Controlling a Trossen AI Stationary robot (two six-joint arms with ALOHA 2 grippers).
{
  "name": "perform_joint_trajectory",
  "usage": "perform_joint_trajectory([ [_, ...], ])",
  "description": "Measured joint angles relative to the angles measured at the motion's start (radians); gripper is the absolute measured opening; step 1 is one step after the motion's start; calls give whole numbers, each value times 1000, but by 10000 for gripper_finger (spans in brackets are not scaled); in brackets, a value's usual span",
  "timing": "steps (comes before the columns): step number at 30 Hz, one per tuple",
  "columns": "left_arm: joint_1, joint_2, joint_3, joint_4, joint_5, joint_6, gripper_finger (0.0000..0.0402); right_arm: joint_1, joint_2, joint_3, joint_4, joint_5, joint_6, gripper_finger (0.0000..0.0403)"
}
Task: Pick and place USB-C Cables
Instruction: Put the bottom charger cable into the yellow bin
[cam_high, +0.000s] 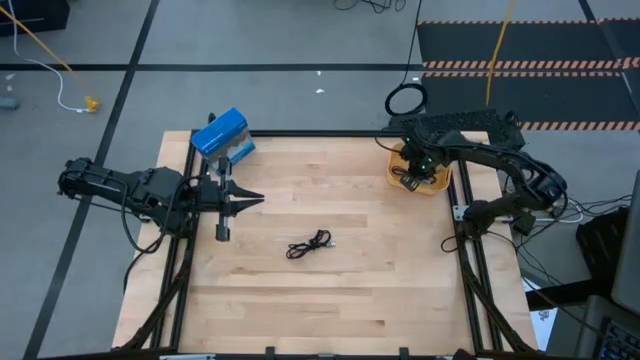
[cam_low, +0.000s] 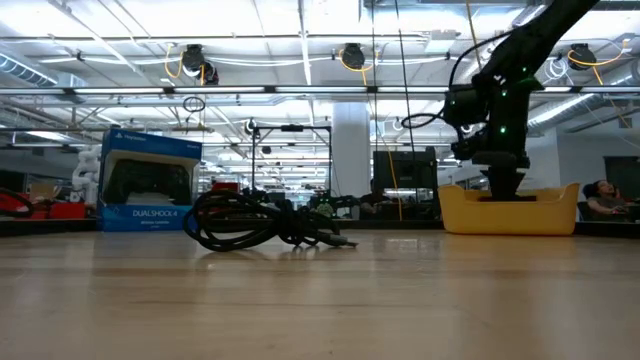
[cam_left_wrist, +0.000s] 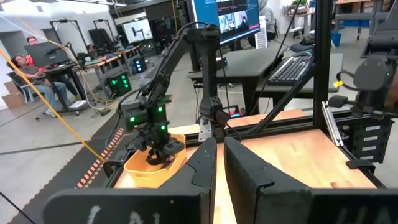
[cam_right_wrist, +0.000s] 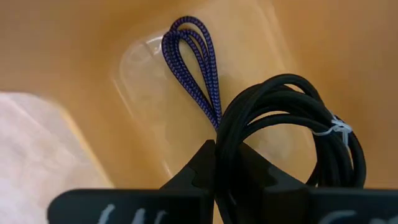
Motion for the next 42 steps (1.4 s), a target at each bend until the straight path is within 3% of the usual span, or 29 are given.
perform_joint_trajectory([
  [12, 0, 0, 0, 0, 0, 0, 35, 0, 96, 1, 39, 0, -7, 22],
  [23, 0, 0, 0, 0, 0, 0, 35, 0, 97, 1, 36, 0, 4, 88],
  [42, 0, 0, 0, 0, 0, 0, 35, 0, 98, 28, 0, 1, 1, 140],
])
